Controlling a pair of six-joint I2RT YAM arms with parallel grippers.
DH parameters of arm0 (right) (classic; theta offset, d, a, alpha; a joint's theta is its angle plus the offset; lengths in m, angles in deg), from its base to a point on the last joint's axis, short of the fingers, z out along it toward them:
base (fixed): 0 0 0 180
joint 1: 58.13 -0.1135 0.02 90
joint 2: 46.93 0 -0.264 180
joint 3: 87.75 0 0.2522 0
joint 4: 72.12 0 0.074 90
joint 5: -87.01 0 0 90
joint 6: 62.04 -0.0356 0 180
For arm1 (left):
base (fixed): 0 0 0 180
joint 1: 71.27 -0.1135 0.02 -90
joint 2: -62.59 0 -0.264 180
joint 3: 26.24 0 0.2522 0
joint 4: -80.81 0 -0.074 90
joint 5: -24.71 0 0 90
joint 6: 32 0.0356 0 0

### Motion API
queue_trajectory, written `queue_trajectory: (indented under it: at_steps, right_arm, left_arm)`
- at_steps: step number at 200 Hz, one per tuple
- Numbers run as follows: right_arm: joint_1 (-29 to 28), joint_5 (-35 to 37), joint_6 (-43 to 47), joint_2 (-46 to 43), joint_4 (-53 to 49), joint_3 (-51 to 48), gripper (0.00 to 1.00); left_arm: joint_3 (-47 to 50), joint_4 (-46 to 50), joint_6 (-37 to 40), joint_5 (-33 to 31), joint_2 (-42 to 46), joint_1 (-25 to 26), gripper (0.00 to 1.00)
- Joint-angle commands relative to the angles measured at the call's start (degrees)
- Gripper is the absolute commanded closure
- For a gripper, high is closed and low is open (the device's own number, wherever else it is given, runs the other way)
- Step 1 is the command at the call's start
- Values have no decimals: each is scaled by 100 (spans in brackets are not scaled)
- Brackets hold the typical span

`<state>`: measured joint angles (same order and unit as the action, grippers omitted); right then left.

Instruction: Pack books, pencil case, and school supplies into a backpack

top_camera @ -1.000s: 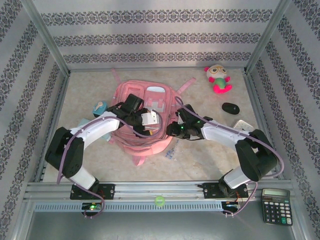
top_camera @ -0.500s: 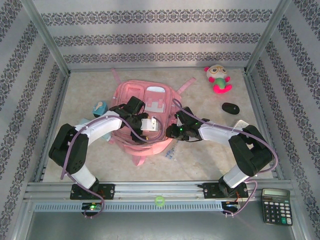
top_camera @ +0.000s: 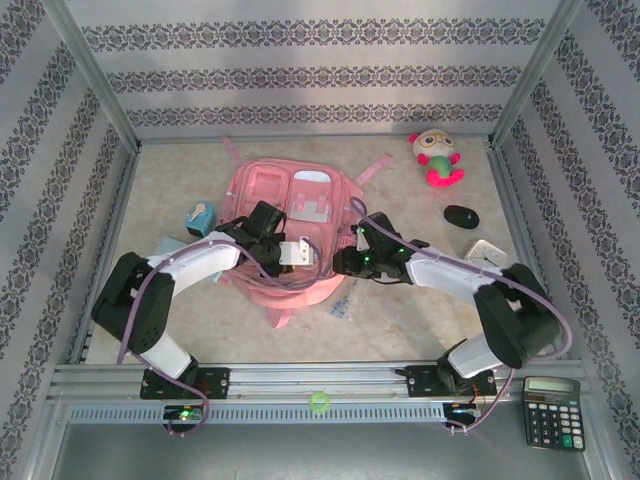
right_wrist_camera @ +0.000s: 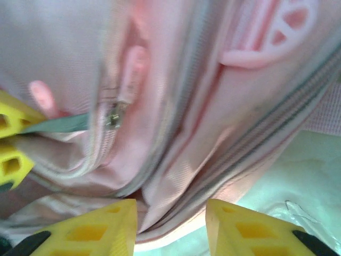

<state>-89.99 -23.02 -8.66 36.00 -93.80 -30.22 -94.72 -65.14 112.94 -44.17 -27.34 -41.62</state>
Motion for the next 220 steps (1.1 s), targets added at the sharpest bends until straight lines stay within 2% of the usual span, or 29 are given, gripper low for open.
queue_trajectory:
  at_steps: [1, 28, 52, 74, 95, 112, 175, 220]
  right_arm:
    - [378, -699, 1294, -676, 60, -12, 57]
    - [963, -1492, 3091, -1243, -182, 138, 53]
    - [1528, -1815, 4660, -1250, -618, 528, 46]
    - [1809, -1950, 6112, -788, -1382, 1228, 46]
    - [1839, -2000, 7538, -102, -2411, 2039, 46]
    - [1831, -1961, 8377, 404, -2849, 2494, 46]
    - [1646, -1715, 10434, 2282, -4361, 4014, 44]
    - [1466, -1408, 10648, 2917, -4195, 4409, 45]
  left_arm:
    - [260, -569, -687, 938, 633, -145, 97]
    - [571, -1084, -1392, 1877, 1126, -330, 100]
    - [594, -1166, -1580, 2241, 1276, -393, 100]
    - [594, -1239, -1576, 2332, 1418, -423, 100]
    - [612, -1256, -1460, 2334, 1492, -478, 100]
    - [582, -1114, -1300, 2325, 1509, -506, 100]
    - [591, -1186, -1078, 2369, 1507, -557, 100]
    - [539, -1217, -1037, 2394, 1447, -583, 100]
